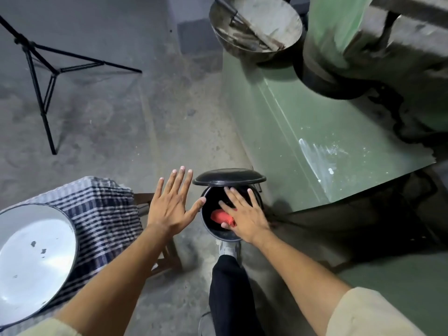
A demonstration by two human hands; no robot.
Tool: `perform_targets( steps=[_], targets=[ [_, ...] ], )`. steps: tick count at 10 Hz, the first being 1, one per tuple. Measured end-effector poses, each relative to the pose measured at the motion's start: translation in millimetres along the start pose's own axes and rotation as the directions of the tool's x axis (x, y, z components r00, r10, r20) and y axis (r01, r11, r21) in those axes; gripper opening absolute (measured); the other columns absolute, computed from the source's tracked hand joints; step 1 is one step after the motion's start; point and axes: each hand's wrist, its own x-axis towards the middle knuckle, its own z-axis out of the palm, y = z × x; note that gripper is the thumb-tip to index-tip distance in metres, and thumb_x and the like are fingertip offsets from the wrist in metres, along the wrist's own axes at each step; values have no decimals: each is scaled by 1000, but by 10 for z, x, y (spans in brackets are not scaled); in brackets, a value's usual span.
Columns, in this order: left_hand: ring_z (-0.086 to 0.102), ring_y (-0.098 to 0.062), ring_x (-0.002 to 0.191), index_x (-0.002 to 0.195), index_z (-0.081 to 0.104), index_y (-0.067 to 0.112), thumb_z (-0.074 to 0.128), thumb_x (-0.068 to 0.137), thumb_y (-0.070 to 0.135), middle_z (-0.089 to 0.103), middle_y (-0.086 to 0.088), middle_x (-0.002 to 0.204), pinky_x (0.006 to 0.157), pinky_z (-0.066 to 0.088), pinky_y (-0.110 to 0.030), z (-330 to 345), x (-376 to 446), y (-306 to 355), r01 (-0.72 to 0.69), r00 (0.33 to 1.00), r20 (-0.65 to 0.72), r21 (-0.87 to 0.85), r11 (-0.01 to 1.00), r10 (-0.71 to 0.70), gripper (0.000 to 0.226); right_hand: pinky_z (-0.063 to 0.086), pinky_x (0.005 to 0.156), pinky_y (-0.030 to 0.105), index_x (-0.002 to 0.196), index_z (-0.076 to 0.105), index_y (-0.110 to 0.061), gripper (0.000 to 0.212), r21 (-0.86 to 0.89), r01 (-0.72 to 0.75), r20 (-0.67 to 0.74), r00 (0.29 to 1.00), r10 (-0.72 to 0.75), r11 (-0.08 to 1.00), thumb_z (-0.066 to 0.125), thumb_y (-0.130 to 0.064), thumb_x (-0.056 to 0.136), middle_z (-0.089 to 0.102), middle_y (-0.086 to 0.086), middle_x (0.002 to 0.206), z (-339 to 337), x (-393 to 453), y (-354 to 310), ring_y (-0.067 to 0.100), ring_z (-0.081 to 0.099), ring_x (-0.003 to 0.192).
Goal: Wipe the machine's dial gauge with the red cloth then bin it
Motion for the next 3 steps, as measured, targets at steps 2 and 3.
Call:
perform_targets(
  steps=[2, 3],
  targets=[
    [-17, -17, 165, 171, -14, 29, 4, 97, 81, -19, 3, 178, 136, -7, -47, -1, -48, -89, 15, 1000, 13, -5, 1000, -15, 92, 10, 135, 56, 173, 20, -23, 98, 102, -43, -265, 962, 68, 994, 58, -68, 94, 11, 5, 182, -189, -46, 83, 22, 13, 168],
    [-17, -17, 165, 170, -15, 29, 4, 97, 81, -19, 3, 178, 136, -7, -47, -108, -79, -87, 9, 1000, -19, 5, 1000, -9, 92, 9, 135, 54, 174, 13, -23, 98, 138, -101, -297, 945, 139, 985, 48, -72, 97, 7, 3, 182, -389, -113, 143, 20, 9, 168]
  ],
)
